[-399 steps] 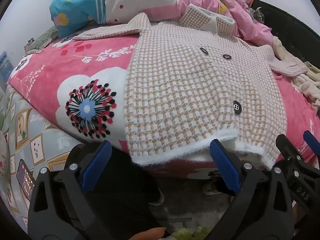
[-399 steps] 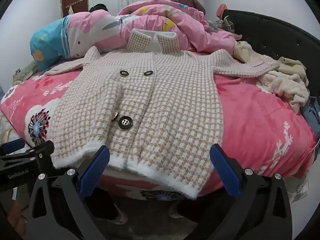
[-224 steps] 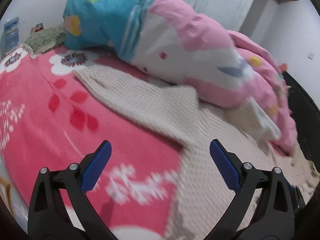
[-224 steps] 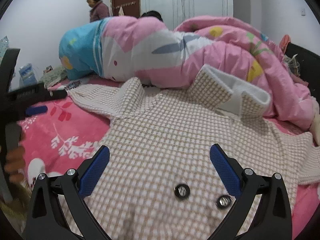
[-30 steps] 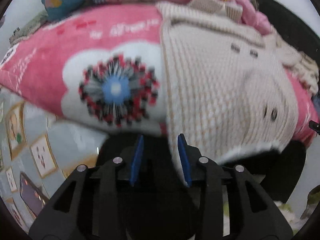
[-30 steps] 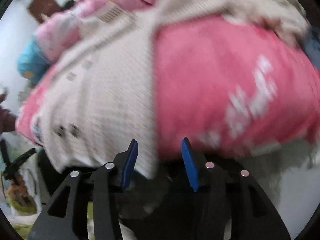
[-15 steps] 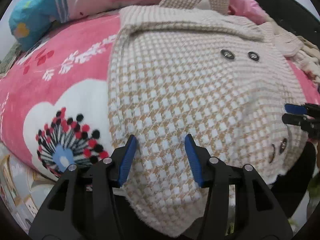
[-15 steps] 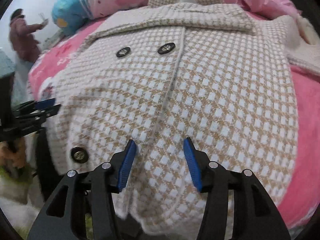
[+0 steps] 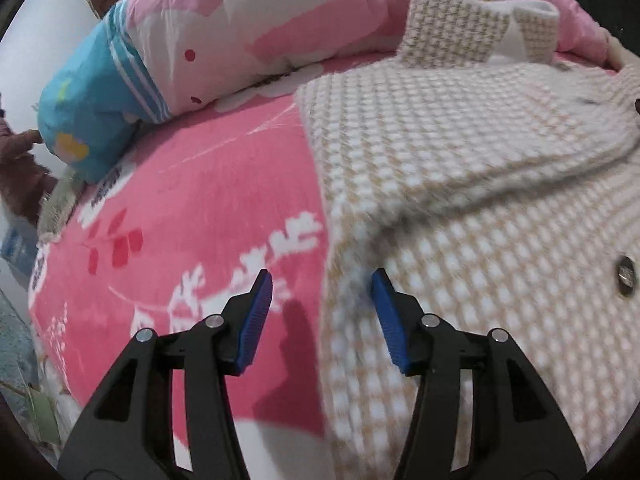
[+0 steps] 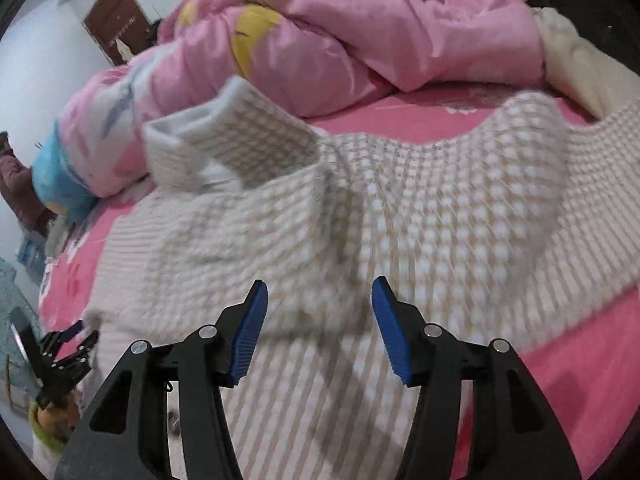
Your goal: Fold large clothes
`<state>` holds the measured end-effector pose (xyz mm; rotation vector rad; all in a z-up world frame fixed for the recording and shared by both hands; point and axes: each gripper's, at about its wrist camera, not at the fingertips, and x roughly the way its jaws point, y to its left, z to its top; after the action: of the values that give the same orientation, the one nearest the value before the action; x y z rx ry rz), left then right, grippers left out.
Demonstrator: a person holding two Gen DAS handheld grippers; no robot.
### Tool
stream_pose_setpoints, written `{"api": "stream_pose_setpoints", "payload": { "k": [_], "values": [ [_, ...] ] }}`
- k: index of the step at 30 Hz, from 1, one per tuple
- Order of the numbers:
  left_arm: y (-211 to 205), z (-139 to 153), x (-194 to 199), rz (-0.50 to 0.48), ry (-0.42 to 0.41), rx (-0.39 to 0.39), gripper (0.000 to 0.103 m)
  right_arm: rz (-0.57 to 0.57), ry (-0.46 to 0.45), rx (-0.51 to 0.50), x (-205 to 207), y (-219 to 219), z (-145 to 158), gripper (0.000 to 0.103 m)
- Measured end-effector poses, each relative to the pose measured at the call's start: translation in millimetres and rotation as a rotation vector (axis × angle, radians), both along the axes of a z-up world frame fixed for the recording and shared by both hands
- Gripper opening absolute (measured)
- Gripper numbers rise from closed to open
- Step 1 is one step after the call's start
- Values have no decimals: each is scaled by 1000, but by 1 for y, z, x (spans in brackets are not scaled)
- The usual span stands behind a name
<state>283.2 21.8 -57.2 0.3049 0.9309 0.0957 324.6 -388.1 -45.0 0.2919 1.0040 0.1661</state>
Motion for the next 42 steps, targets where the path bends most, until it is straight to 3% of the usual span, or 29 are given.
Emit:
{"api": "stream_pose_setpoints", "payload": {
  "k": [1, 4, 8, 11, 13, 15, 18, 21, 23, 24, 26, 27, 29, 31, 34, 36, 42],
  "values": [
    [2, -1, 2, 6, -7, 4, 51, 1, 14, 3, 4, 3, -4, 28],
    [16, 1, 2, 37, -19, -47, 51, -16, -9, 8, -1, 7, 4, 11],
    [32, 3, -1, 69, -24, -130, 51, -34, -34, 54, -17, 3, 14, 9],
    [36, -3, 0, 76, -15, -150, 51, -46, 43, 14, -7, -1, -15, 10],
    [39, -3, 1, 80, -6, -171, 51, -40, 64, 85, 0, -12, -25, 10],
    [45, 0, -1, 73, 7, -215, 51, -52, 74, 117, -4, -19, -15, 11],
    [53, 12, -14, 50, 12, -268, 51, -54, 16, 36, -18, -15, 17, 19],
    [56, 35, -30, 35, -36, -286, 50, 6, -60, 57, -13, 1, 42, 22],
    [52, 52, -36, 24, -83, -289, 49, 73, -97, 40, 1, 29, 48, 31],
    [47, 57, -37, 25, -91, -291, 49, 104, -103, 34, 7, 39, 46, 34],
    [36, 66, -31, 26, -92, -310, 50, 168, -96, -55, 25, 69, 24, 58],
    [27, 70, -26, 14, -89, -332, 51, 174, -41, -105, 35, 77, 2, 63],
    [11, 70, -13, 13, -69, -345, 56, 174, 27, -145, 42, 82, -26, 64],
    [-11, 67, 3, 7, -49, -329, 67, 169, -6, -156, 29, 79, -13, 64],
    [-34, 58, 27, 22, -23, -282, 79, 134, -36, -29, -5, 44, 22, 64],
    [-45, 48, 42, 48, -6, -272, 83, 83, -65, 3, -25, 10, 40, 64],
    [-69, 2, 64, 61, 58, -197, 86, -247, -91, 15, -64, -146, 69, 64]
  ]
}}
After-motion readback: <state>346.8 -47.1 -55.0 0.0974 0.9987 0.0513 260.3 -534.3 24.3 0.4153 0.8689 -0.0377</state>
